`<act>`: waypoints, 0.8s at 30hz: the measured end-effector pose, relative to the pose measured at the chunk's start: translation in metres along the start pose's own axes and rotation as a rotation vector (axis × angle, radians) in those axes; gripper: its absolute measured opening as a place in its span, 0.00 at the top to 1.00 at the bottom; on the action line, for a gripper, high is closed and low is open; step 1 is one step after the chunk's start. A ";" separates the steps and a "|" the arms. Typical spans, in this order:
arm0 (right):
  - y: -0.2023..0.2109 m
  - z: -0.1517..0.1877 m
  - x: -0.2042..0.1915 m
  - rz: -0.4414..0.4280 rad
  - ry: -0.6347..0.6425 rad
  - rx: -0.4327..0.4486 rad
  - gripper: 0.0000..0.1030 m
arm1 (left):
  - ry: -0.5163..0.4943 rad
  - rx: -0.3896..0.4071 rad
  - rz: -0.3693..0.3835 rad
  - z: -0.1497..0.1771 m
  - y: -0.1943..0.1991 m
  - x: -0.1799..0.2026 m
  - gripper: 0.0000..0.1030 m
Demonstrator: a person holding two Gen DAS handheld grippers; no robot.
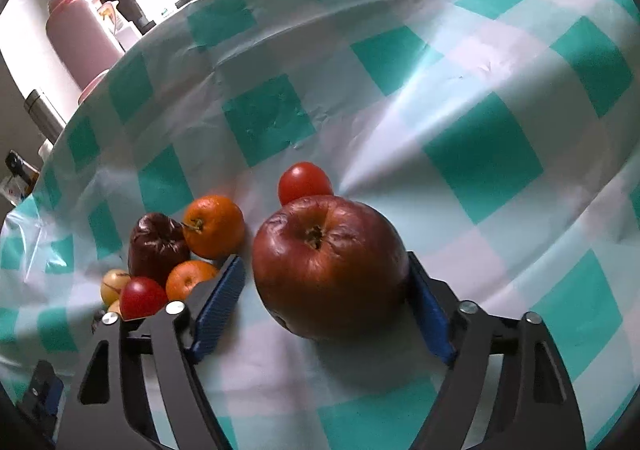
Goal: Organize fruits
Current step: 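Grasp the large red apple with the right gripper, then grasp the dark brown wrinkled fruit with the left gripper while the right gripper holds the apple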
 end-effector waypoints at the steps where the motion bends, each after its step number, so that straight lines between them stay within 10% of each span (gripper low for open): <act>1: 0.001 0.001 0.001 0.012 0.014 0.004 0.35 | -0.001 -0.003 -0.002 0.000 -0.001 0.000 0.02; 13: 0.047 0.032 0.058 -0.247 -0.122 0.015 0.35 | -0.231 -0.085 -0.016 0.018 -0.018 0.037 0.02; 24: 0.059 0.045 0.033 -0.258 -0.006 0.035 0.35 | -0.367 -0.183 -0.115 0.004 -0.074 0.059 0.17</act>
Point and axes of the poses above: each gripper's, at about its wrist camera, not at the fingertips, and y roughly against the way its jaws point, x to its right, z to its underside, the point moved 2 cm from there along -y, roughly the way its jaws point
